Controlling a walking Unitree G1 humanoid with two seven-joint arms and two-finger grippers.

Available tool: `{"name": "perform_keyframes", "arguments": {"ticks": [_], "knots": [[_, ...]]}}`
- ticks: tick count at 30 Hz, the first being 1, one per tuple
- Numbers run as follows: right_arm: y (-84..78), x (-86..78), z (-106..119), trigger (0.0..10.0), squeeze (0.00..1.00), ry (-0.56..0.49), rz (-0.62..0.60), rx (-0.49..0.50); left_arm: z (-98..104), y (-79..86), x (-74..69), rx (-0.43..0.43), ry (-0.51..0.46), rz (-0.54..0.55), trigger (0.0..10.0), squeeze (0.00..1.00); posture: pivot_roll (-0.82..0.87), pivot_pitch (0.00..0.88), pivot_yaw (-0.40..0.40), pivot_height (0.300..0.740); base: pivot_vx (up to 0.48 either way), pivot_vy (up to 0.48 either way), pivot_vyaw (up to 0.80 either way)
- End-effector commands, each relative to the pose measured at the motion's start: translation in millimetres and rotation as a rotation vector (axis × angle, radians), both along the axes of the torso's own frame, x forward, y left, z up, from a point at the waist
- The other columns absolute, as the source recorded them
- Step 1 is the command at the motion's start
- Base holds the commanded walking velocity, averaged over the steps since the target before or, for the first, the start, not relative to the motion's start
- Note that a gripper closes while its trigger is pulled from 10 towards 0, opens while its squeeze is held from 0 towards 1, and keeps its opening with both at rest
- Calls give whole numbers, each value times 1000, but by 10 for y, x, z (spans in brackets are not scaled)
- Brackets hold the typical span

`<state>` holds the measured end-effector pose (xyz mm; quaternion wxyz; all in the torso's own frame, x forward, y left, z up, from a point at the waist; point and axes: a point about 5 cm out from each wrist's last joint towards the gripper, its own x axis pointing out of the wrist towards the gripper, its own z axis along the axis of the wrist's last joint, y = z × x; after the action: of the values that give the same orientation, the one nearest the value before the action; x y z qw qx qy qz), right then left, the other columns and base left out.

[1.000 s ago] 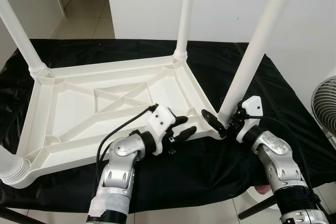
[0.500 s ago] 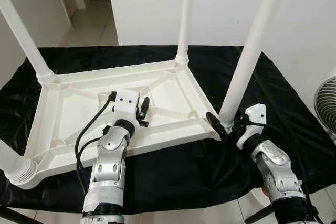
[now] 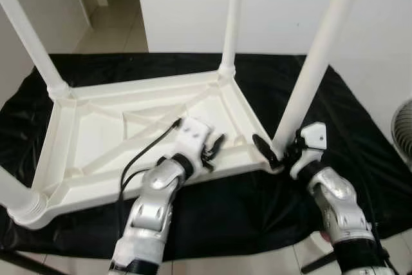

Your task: Building children table

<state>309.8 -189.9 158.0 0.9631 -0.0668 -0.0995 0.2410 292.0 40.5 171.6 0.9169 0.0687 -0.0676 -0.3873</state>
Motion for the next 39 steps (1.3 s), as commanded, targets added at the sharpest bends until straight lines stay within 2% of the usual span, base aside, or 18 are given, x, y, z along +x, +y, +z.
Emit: {"name": "perform_keyframes", "arguments": {"ticks": [1,4,9,13,18,19,21,23,25,31,32,33,39], "knots": [[-6,18,-8,10000,0,11,5,-24,-354,-47,-195,57,113,-89,10000,0,-27,52,10,740,0,0,0],[19,39,-1,10000,0,17,24,-33,-427,-95,-253,92,126,-136,10000,0,-22,50,7,740,0,0,0],[21,31,-11,10000,0,26,39,-43,-440,-101,-266,105,125,-140,10000,0,-18,51,5,740,0,0,0],[-62,-14,1,10000,0,19,49,-63,-462,-14,-291,126,132,-135,10000,0,-18,52,5,740,0,0,0],[-82,-19,6,10000,0,19,46,-65,-419,7,-283,122,119,-132,10000,0,-19,51,6,740,0,0,0],[-86,-13,3,10000,0,20,46,-66,-337,9,-263,101,101,-127,10000,0,-19,46,8,740,0,0,0],[-86,-13,3,10000,0,20,46,-66,-337,9,-263,101,101,-127,10000,0,-19,46,8,740,0,0,0],[-87,-3,-5,10000,0,20,42,-63,-228,-6,-236,81,71,-122,10000,0,-18,40,8,740,0,0,0],[-87,-1,-6,10000,0,19,41,-60,-199,-10,-229,76,62,-120,10000,0,-18,40,8,740,0,0,0],[-49,22,-36,10000,0,27,46,-51,-236,-66,-249,77,71,-125,10000,0,-11,23,10,740,0,0,0],[-43,26,-50,6902,0,40,46,-47,-258,-81,-262,78,77,-129,10000,0,-13,23,7,740,0,0,0],[-38,21,-63,0,0,54,49,-38,-276,-89,-272,79,80,-131,10000,0,-13,23,7,740,0,0,0],[-55,5,-95,0,0,76,10,-33,-277,-93,-264,80,82,-131,10000,0,-16,26,1,740,0,0,0]]}}
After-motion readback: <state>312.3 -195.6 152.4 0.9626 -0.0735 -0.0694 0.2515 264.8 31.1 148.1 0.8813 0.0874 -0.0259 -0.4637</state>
